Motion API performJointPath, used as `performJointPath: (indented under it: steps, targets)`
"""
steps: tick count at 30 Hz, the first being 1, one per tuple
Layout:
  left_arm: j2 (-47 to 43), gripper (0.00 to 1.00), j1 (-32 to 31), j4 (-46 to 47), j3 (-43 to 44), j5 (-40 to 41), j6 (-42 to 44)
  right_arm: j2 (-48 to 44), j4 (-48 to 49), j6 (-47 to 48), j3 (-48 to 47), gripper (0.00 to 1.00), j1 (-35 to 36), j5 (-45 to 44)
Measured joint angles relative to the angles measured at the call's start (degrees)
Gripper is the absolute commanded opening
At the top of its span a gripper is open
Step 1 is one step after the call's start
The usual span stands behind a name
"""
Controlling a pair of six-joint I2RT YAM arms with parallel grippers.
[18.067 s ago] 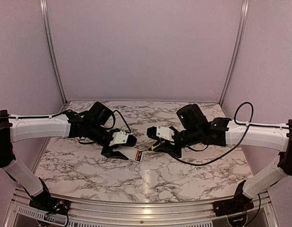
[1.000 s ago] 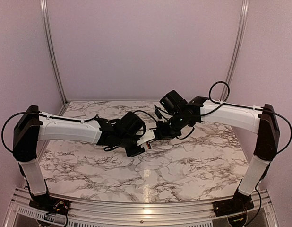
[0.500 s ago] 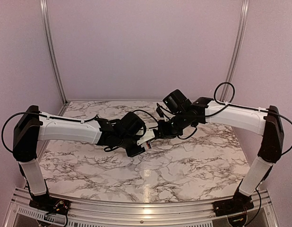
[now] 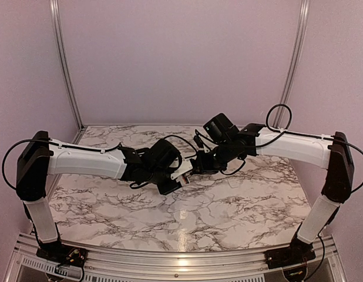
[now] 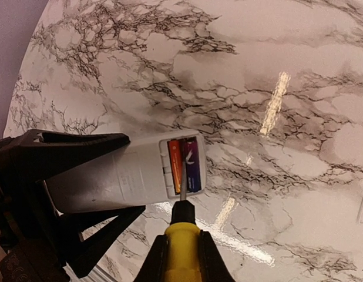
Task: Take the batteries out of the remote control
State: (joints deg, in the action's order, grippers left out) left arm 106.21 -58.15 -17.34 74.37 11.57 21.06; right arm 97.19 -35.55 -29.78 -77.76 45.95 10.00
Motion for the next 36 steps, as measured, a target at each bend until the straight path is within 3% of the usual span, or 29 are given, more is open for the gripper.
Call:
performJointPath:
  steps: [16,36]
  targets:
    - [1.62,0.00,0.00,0.26,0.79,0.09,-1.99,0.96,0.87,0.02,0.85,0.00,-0.44,-0.72]
    - [5.20,0.00,2.16,-0.98,-1.33,0.11,-10.49,11.85,8.63,-1.62,-0.98,0.00,-1.44,4.94]
